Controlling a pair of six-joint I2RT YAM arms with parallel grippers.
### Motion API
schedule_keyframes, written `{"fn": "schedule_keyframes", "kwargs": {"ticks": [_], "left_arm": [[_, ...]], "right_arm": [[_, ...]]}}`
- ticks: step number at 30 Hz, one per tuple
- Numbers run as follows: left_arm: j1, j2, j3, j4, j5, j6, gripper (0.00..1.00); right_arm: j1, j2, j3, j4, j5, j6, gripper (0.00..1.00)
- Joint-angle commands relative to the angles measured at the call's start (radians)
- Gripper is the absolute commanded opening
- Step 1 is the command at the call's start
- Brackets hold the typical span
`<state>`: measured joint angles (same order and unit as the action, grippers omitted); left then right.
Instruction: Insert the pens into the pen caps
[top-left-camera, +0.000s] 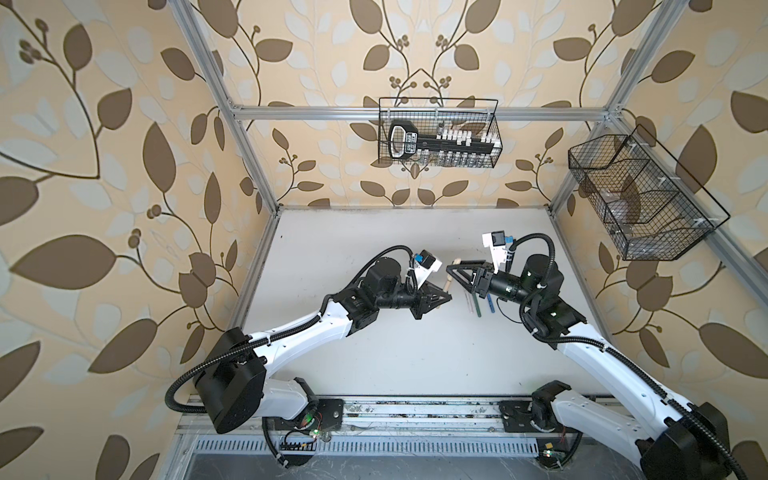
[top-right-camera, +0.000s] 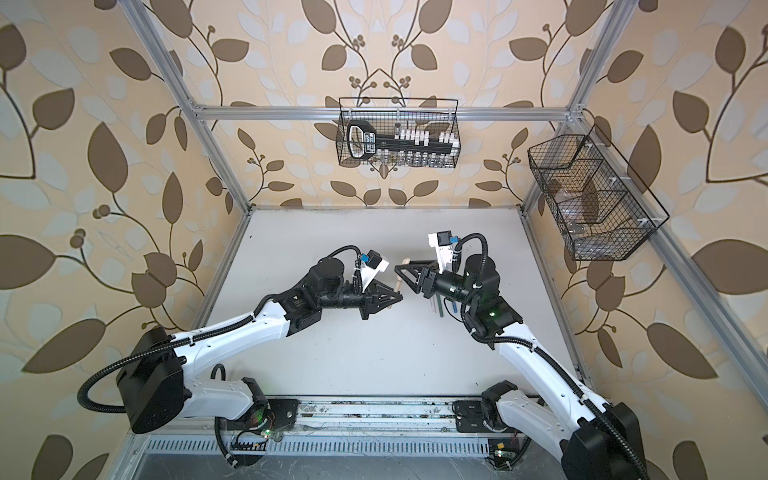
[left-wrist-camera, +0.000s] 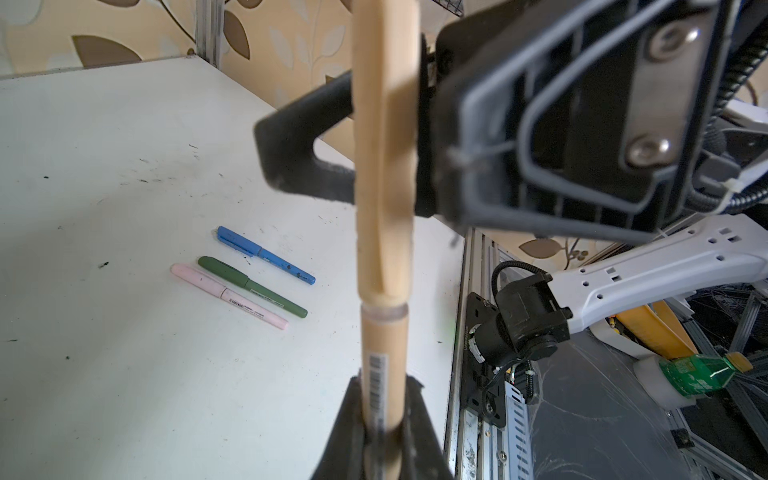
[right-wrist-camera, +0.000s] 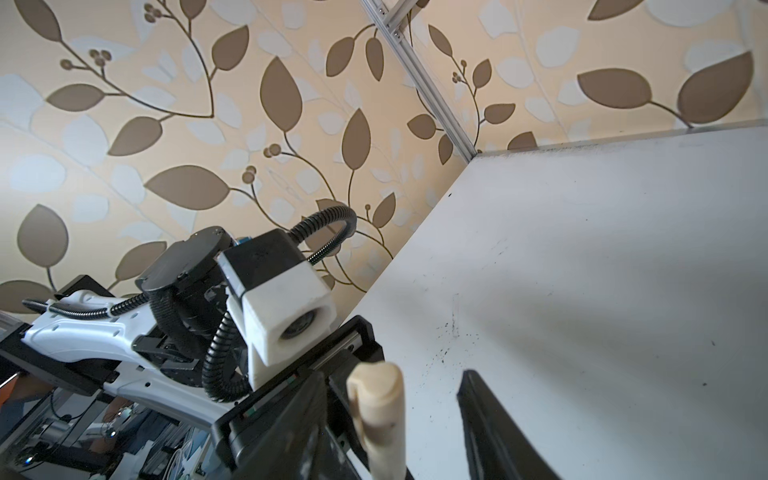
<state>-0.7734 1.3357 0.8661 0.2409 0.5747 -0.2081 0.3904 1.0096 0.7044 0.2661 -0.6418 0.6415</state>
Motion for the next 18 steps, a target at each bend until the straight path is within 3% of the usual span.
{"fn": "schedule_keyframes", "kwargs": {"ticks": [1,10,18], "left_arm": [[-0.006,-0.036,0.028,0.015,0.009,0.024,0.0],[-0.006,-0.037,0.017,0.015,0.007,0.031,0.0],[-0.006,-0.038,0.017,0.014,-0.006,0.035,0.0]], "right_arm": [[-0.005,0.009,0.036,0.011,-0.059,-0.01,0.51],[-0.026,0.034,0.07,-0.008,-0.065,-0.002,0.46],[-0.034,0.048,0.084,-0.018,-0.084,0.001,0.26]]}}
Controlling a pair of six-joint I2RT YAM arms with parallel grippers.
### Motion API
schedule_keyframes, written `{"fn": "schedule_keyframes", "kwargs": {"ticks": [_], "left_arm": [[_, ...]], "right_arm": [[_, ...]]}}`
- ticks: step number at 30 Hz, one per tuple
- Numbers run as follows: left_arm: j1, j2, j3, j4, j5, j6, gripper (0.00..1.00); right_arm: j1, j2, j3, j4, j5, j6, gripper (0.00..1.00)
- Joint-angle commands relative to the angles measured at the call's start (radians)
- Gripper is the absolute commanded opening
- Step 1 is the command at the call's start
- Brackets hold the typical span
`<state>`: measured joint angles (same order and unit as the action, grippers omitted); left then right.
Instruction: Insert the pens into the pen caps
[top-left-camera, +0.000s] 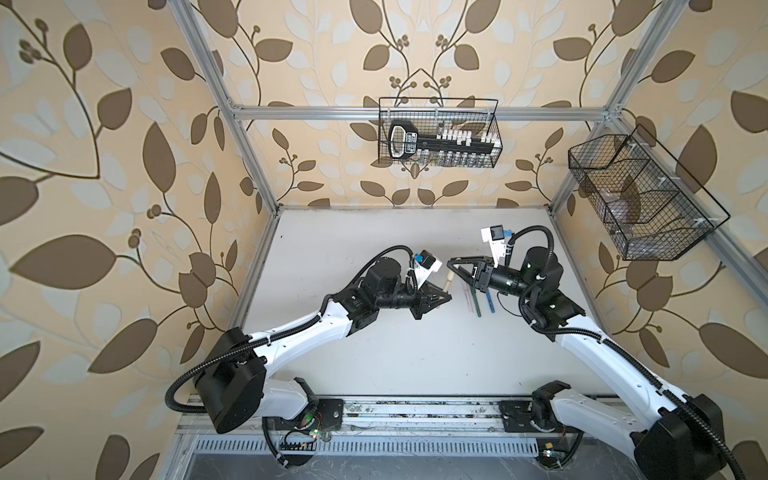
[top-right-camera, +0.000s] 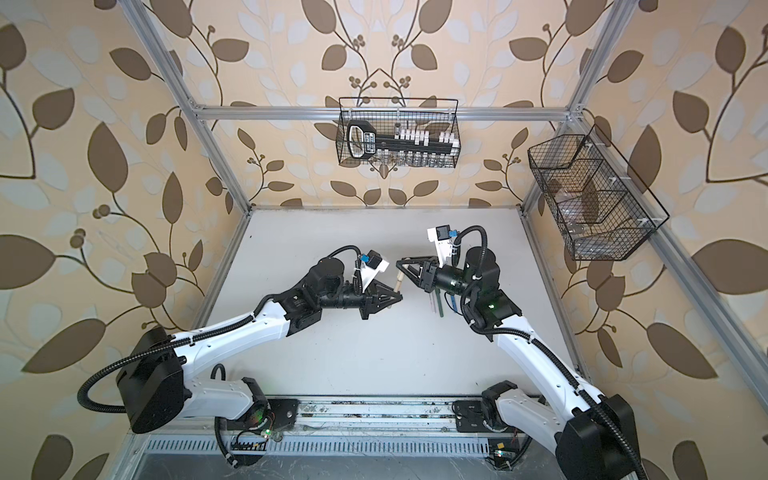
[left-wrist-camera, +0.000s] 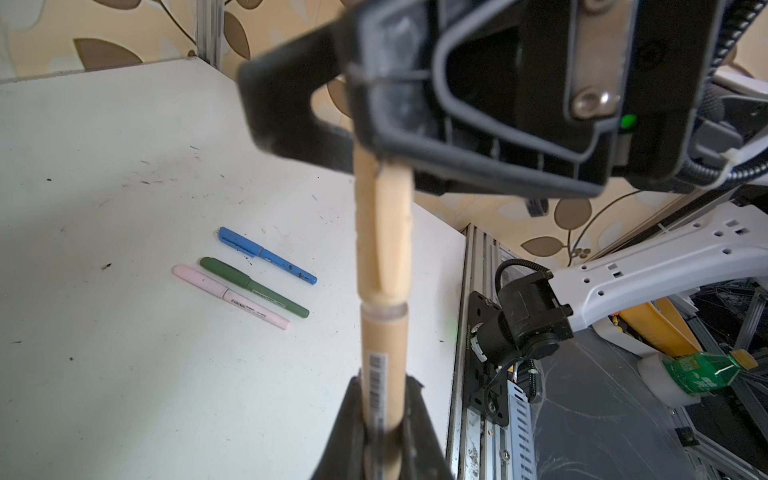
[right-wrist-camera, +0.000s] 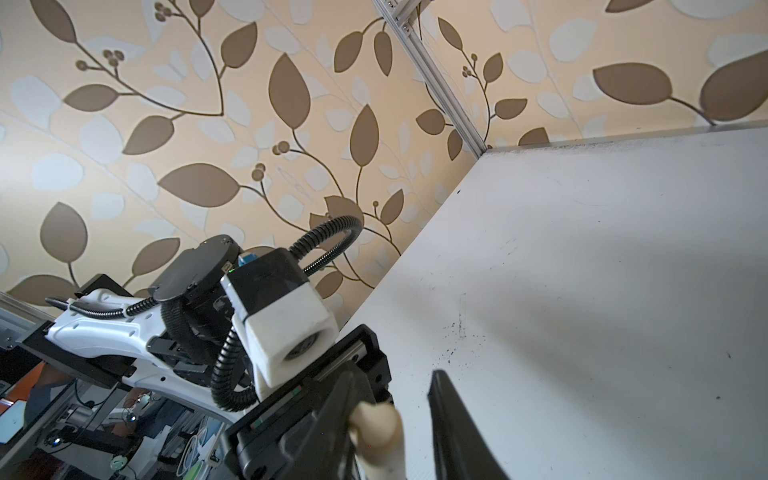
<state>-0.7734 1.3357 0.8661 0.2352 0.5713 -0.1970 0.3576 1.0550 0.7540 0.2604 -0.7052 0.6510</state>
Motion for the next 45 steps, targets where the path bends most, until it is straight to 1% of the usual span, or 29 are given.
{"fn": "schedule_keyframes", "kwargs": {"ticks": [1,2,7,10,11,14,16,19,21,26,32,36,38,41,45], "left_arm": [[-0.007,-0.039,0.017,0.024,-0.01,0.023,0.0],[-0.006,-0.041,0.014,0.039,-0.017,0.018,0.0],[-0.006,-0.056,0.025,0.099,-0.086,0.02,0.0],[-0.006,-0.065,0.04,0.142,-0.142,0.042,0.0],[-0.006,-0.07,0.04,0.169,-0.169,0.049,0.0],[-0.004,-0.078,0.055,0.213,-0.223,0.09,0.0],[0.004,-0.078,0.069,0.24,-0.23,0.108,0.0],[0.028,-0.069,0.092,0.298,-0.213,0.102,0.0],[0.053,-0.058,0.108,0.34,-0.183,0.088,0.0],[0.14,-0.037,0.115,0.52,-0.085,-0.013,0.0],[0.16,-0.037,0.166,0.508,-0.065,0.009,0.0],[0.189,-0.005,0.163,0.627,-0.033,-0.085,0.0],[0.2,0.013,0.162,0.668,-0.019,-0.118,0.0],[0.217,0.017,0.159,0.689,-0.013,-0.137,0.0],[0.223,-0.009,0.153,0.652,-0.003,-0.115,0.0]], "right_arm": [[-0.001,0.002,0.034,-0.02,-0.019,-0.013,0.22],[-0.002,0.002,0.034,-0.031,-0.019,-0.02,0.18],[0.001,0.003,0.02,-0.038,-0.024,-0.027,0.07],[0.012,0.007,0.013,-0.045,-0.026,-0.035,0.04],[0.016,0.011,0.017,-0.062,-0.024,-0.045,0.01],[0.022,0.018,0.007,-0.065,-0.022,-0.045,0.0],[0.034,0.024,-0.003,-0.063,-0.02,-0.044,0.0],[0.065,0.038,-0.019,-0.071,-0.014,-0.069,0.0],[0.088,0.054,-0.032,-0.064,-0.018,-0.073,0.0],[0.124,0.089,-0.086,0.017,-0.031,-0.042,0.0],[0.152,0.113,-0.13,0.043,-0.05,-0.048,0.0],[0.18,0.158,-0.154,0.078,-0.043,-0.059,0.0],[0.182,0.182,-0.155,0.093,-0.067,-0.06,0.0],[0.183,0.201,-0.15,0.07,-0.082,-0.08,0.0],[0.177,0.192,-0.146,0.022,-0.085,-0.108,0.0]]}}
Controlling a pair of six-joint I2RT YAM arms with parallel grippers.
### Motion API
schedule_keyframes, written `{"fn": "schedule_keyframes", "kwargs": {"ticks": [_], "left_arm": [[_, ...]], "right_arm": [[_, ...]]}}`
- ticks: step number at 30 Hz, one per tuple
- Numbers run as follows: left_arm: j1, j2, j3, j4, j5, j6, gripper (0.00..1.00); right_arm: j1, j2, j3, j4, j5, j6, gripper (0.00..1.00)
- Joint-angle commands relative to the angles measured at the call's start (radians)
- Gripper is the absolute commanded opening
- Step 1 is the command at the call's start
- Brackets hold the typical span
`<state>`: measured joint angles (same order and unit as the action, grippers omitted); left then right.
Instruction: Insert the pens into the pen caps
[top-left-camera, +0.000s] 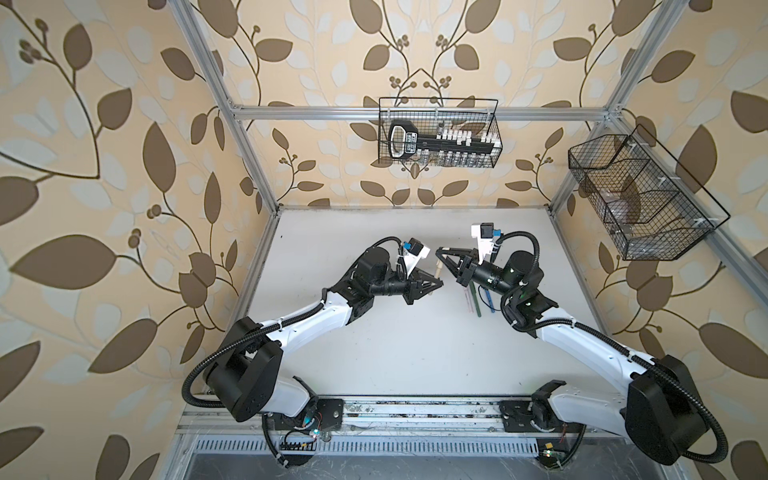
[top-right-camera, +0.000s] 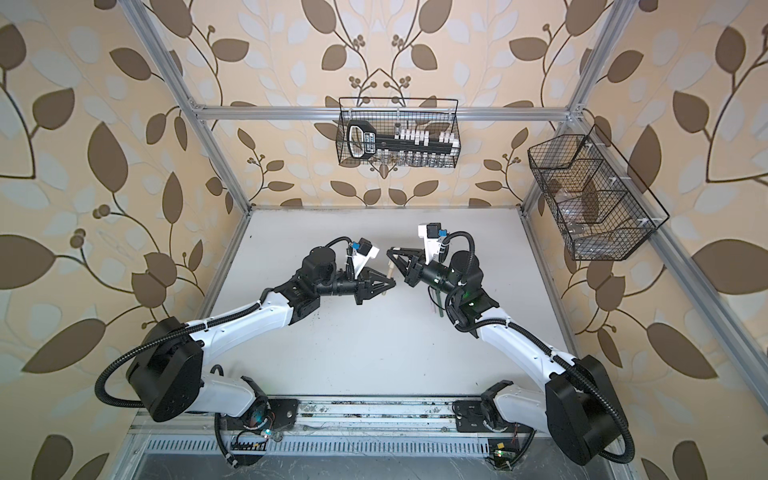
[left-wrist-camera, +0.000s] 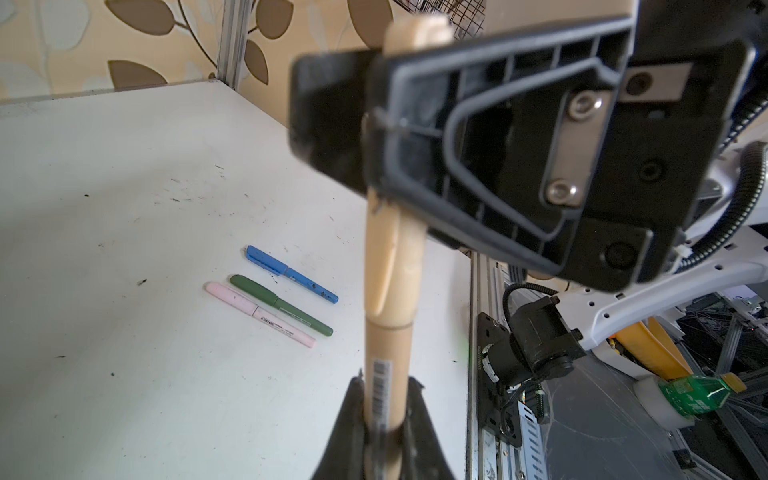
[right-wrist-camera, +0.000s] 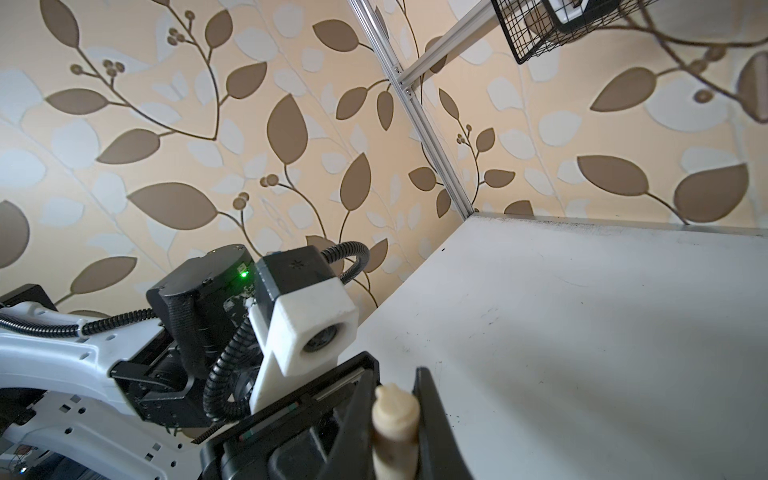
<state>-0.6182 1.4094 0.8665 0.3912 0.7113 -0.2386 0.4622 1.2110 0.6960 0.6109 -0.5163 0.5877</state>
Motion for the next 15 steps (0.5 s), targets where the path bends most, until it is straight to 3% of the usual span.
{"fn": "schedule_keyframes", "kwargs": {"ticks": [1,6,8,9,15], "left_arm": [[0.068,-0.089,0.151,0.477,-0.139,-0.064,0.0],[0.067,-0.101,0.151,0.277,-0.065,-0.011,0.0],[0.059,-0.092,0.151,0.161,-0.034,0.01,0.0],[0.054,-0.085,0.138,0.119,-0.022,0.014,0.0],[0.022,-0.066,-0.001,-0.033,-0.093,-0.066,0.0]], "right_arm": [[0.066,0.027,-0.086,-0.335,-0.275,-0.045,0.0],[-0.027,-0.064,-0.051,-0.394,-0.282,-0.047,0.01],[-0.069,-0.105,-0.021,-0.452,-0.271,-0.072,0.17],[-0.092,-0.129,-0.002,-0.478,-0.259,-0.082,0.3],[-0.242,-0.312,0.064,-0.582,-0.116,-0.09,0.54]]}}
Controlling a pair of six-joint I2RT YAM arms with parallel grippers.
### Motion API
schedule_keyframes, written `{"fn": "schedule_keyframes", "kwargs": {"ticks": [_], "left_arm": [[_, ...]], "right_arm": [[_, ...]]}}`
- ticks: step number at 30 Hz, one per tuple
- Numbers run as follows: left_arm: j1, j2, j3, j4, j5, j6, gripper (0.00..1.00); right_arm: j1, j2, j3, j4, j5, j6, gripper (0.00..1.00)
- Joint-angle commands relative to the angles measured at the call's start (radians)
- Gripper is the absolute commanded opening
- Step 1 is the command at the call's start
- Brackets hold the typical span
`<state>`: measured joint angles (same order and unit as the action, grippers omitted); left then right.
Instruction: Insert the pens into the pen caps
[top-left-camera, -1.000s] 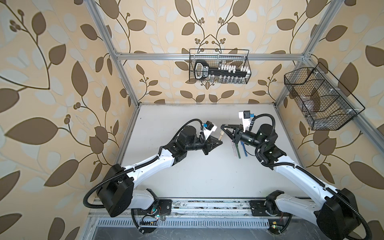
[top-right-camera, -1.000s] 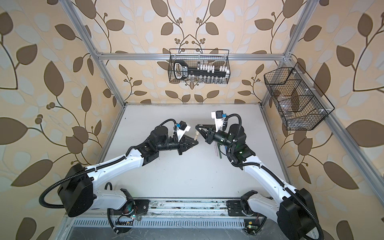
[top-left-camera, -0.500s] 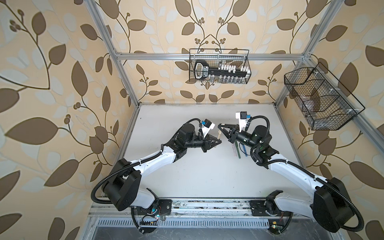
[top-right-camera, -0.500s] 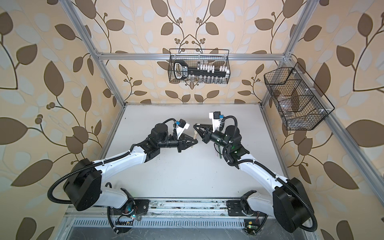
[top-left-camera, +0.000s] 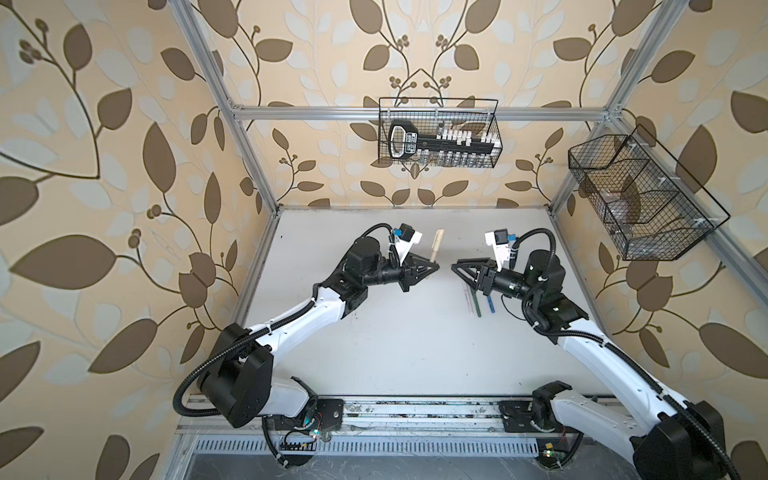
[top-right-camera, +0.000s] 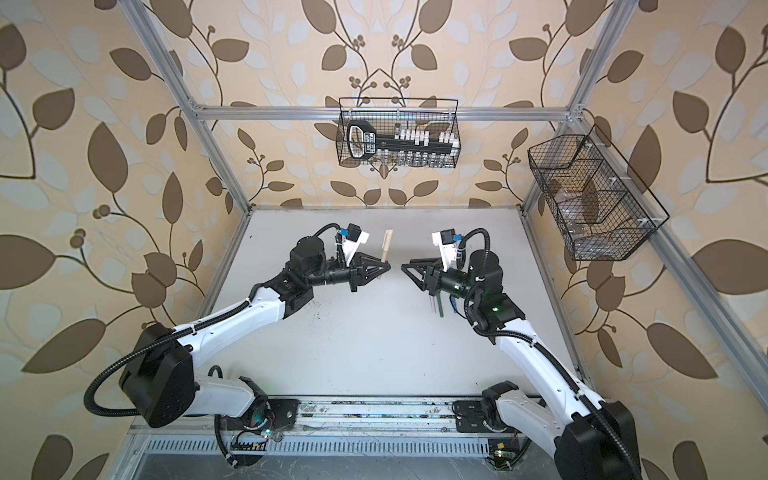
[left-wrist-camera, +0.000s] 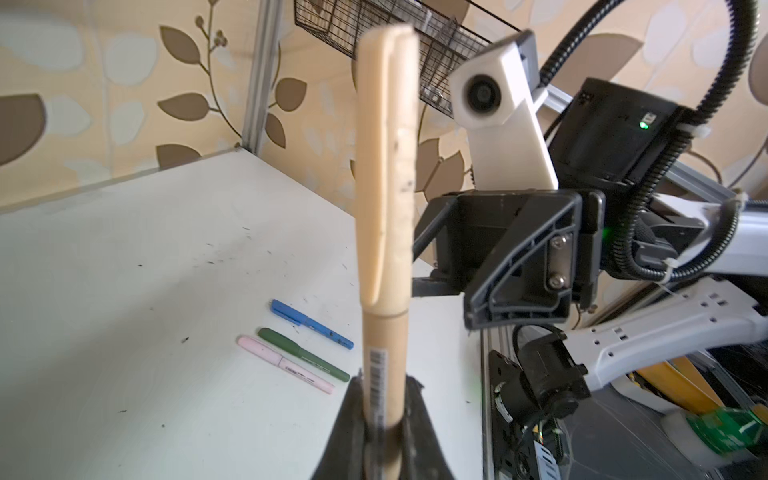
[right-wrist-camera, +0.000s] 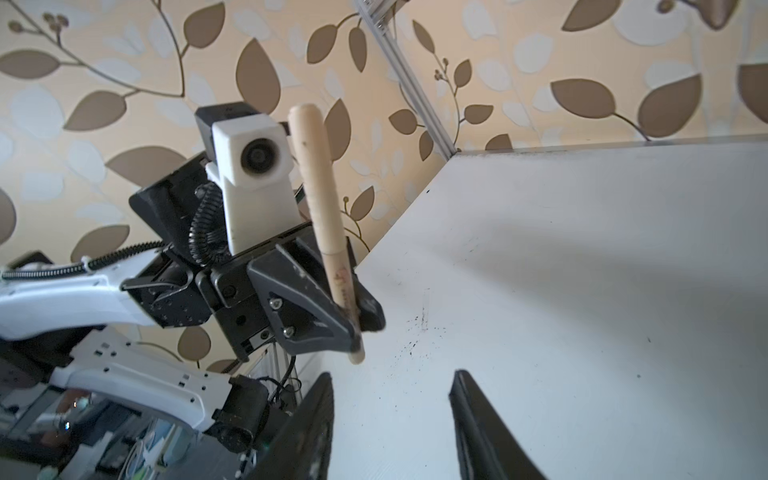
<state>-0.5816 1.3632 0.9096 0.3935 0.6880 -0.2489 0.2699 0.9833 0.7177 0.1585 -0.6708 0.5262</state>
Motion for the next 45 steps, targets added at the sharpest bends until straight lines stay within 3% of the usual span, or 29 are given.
{"fn": "schedule_keyframes", "kwargs": {"ticks": [1,6,9,12,18,24,33,37,39,43,45], "left_arm": [[-0.018,-0.018,-0.062,-0.068,-0.105,-0.076,0.0],[-0.095,0.016,-0.11,-0.29,-0.424,-0.291,0.0],[-0.168,0.044,-0.13,-0.335,-0.535,-0.429,0.0],[-0.224,0.083,-0.163,-0.274,-0.604,-0.54,0.0],[-0.267,0.23,-0.154,-0.162,-0.682,-0.646,0.0],[-0.289,0.411,-0.067,-0.062,-0.671,-0.712,0.0],[-0.329,0.59,0.187,-0.244,-0.685,-0.694,0.0],[-0.334,0.612,0.205,-0.275,-0.696,-0.714,0.1],[-0.337,0.618,0.212,-0.301,-0.711,-0.715,0.24],[-0.346,0.618,0.236,-0.349,-0.753,-0.696,0.34],[-0.354,0.601,0.251,-0.382,-0.795,-0.667,0.47]], "right_arm": [[-0.073,-0.108,0.049,-0.163,0.074,-0.035,0.57],[-0.108,-0.149,0.07,-0.377,0.328,-0.077,0.59],[-0.109,-0.151,0.015,-0.379,0.37,-0.071,0.6],[-0.109,-0.151,-0.039,-0.35,0.373,-0.05,0.6],[-0.109,-0.171,-0.115,-0.306,0.388,-0.034,0.61],[-0.11,-0.192,-0.14,-0.341,0.413,-0.077,0.62],[-0.115,-0.307,-0.207,-0.352,0.412,-0.071,0.63],[-0.126,-0.353,-0.22,-0.391,0.421,-0.095,0.63],[-0.14,-0.37,-0.225,-0.412,0.42,-0.108,0.64],[-0.169,-0.382,-0.221,-0.448,0.403,-0.136,0.64],[-0.187,-0.385,-0.221,-0.452,0.396,-0.139,0.64]]}}
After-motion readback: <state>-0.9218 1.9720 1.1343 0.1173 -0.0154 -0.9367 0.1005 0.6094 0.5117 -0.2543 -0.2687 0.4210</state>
